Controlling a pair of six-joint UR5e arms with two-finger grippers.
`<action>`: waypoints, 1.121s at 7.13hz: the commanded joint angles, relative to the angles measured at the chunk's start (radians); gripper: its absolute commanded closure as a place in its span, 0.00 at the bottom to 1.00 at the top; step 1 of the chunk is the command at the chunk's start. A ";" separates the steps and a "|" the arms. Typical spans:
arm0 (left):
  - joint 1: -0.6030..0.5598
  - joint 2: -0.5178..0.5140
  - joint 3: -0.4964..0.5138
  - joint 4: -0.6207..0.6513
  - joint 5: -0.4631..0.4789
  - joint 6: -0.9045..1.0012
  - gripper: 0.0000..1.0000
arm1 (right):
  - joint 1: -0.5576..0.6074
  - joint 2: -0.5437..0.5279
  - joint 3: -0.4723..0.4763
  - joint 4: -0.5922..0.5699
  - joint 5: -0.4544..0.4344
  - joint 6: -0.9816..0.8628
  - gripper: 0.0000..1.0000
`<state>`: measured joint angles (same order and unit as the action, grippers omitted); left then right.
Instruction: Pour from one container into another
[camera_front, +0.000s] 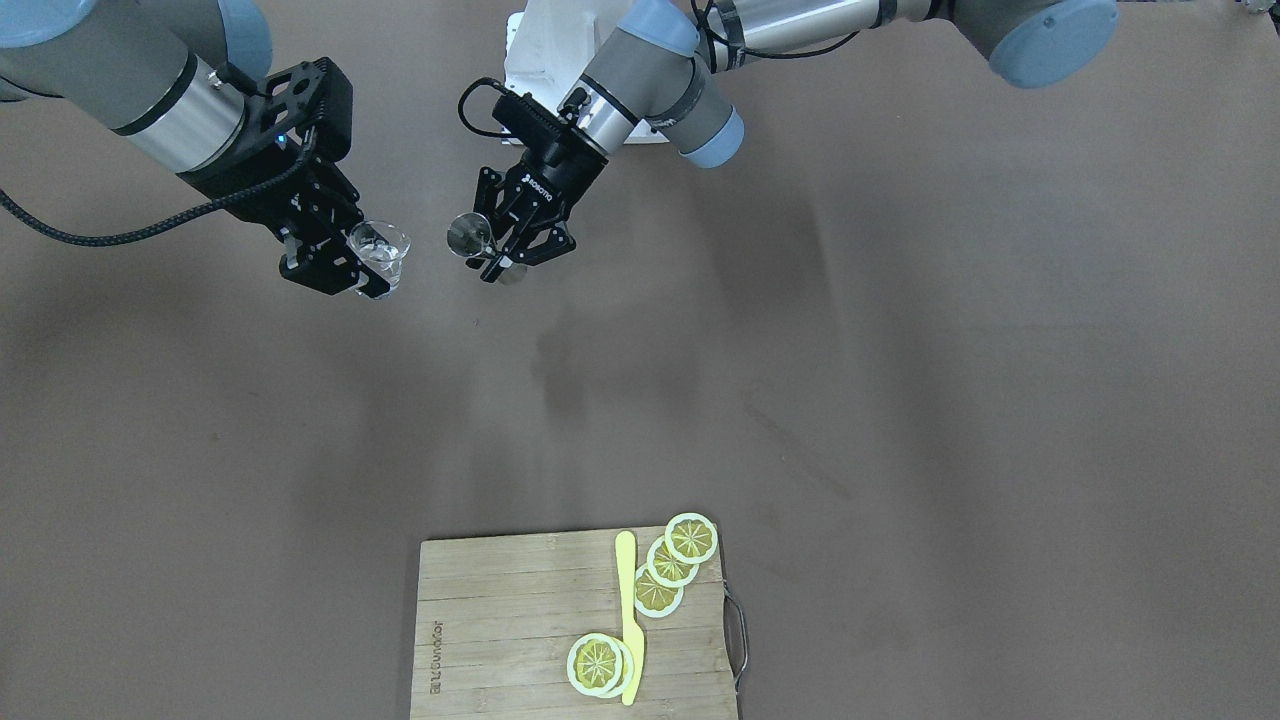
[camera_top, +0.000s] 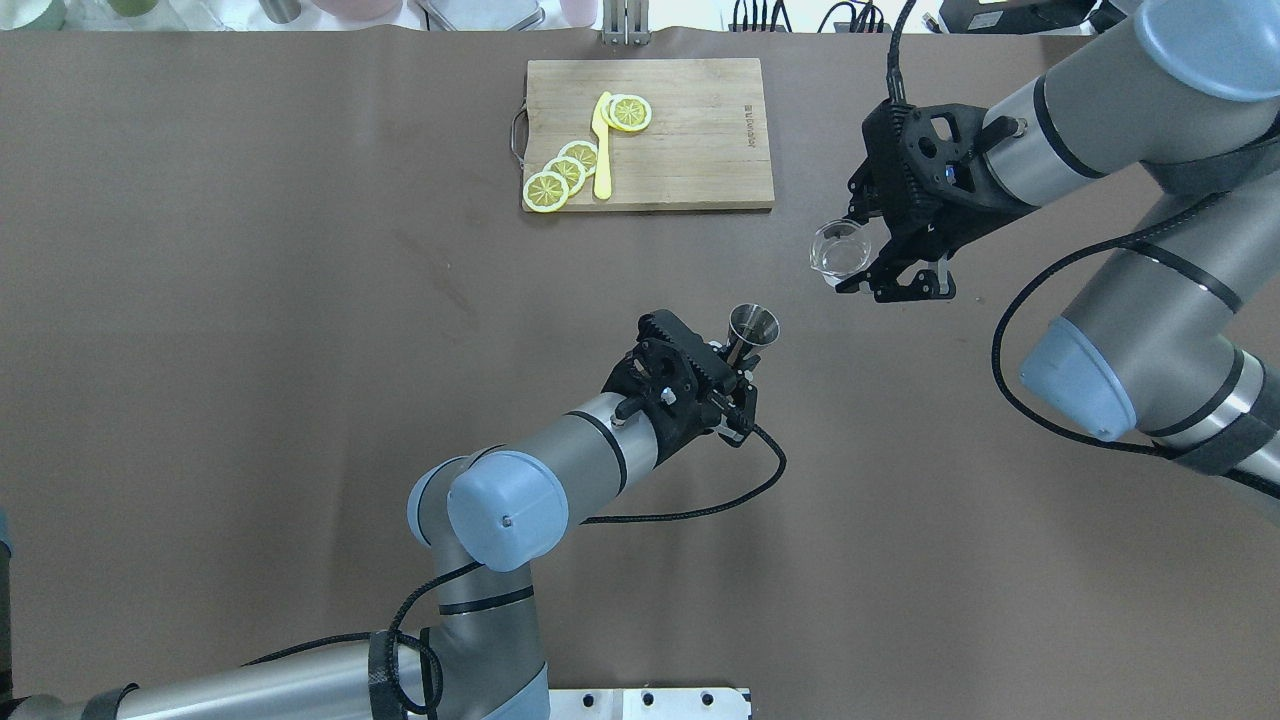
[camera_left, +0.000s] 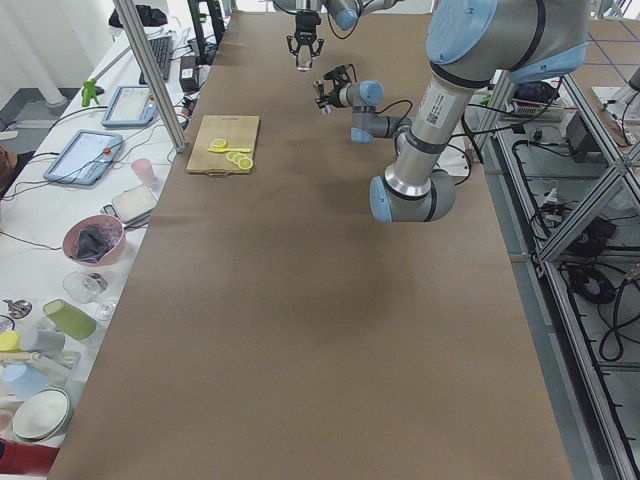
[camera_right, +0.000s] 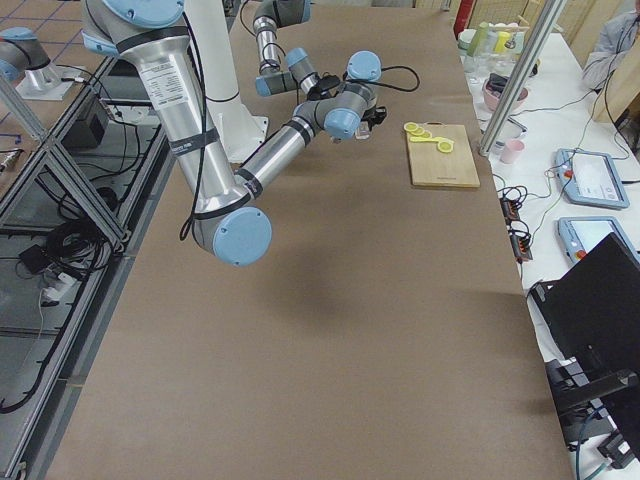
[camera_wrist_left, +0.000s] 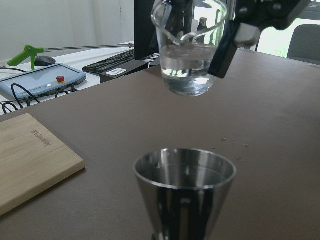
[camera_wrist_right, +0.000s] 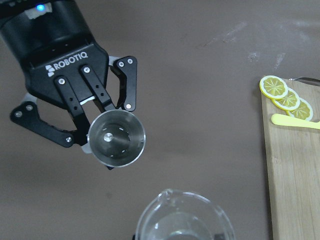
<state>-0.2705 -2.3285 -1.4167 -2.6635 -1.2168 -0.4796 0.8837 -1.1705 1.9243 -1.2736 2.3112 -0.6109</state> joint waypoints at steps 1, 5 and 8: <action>0.001 0.023 -0.004 -0.045 0.002 0.022 1.00 | -0.011 0.000 0.010 -0.050 -0.001 -0.125 1.00; 0.011 0.047 0.015 -0.107 -0.003 0.021 1.00 | -0.017 0.024 0.007 -0.089 0.002 -0.127 1.00; 0.013 0.035 0.050 -0.137 0.011 0.022 1.00 | -0.020 0.043 -0.004 -0.104 -0.006 -0.121 1.00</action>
<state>-0.2582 -2.2900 -1.3724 -2.7954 -1.2129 -0.4577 0.8648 -1.1339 1.9246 -1.3703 2.3092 -0.7356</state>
